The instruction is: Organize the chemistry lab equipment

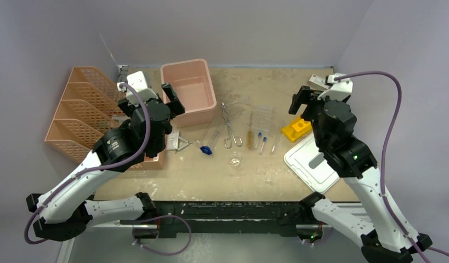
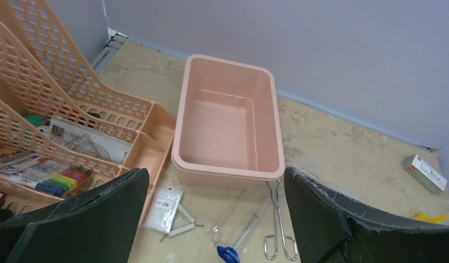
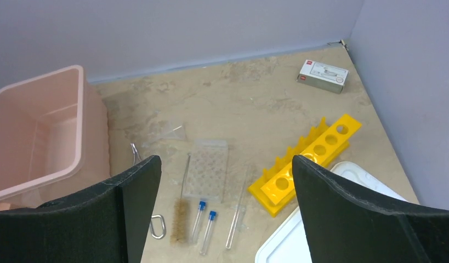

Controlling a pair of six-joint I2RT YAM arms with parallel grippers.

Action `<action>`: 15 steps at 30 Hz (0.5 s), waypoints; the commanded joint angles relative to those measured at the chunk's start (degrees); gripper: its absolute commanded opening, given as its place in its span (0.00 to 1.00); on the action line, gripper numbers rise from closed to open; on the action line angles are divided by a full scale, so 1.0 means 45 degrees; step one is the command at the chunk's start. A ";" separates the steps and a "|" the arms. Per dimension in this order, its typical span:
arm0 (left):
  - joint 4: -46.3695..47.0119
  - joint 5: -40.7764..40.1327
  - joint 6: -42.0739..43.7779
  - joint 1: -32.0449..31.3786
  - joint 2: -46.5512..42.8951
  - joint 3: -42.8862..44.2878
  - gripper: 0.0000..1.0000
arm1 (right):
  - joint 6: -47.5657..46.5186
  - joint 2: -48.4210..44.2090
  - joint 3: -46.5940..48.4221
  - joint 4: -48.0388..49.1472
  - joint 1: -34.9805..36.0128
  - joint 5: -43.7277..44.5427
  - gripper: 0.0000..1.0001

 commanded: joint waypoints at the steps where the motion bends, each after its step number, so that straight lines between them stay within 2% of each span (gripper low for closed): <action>1: 0.0019 0.0055 -0.0299 -0.0038 -0.0296 -0.0113 0.93 | 0.0117 0.0325 0.0256 0.0397 0.0018 -0.0574 0.90; 9: 0.1847 0.2645 -0.0085 -0.0038 -0.0730 -0.1831 0.94 | 0.0916 0.1079 -0.0234 0.0458 0.0001 -0.2708 0.90; 15: 0.2632 0.3049 -0.0783 -0.0038 -0.0672 -0.3014 0.94 | 0.1644 0.2068 -0.0682 0.0529 0.0004 -0.4394 0.90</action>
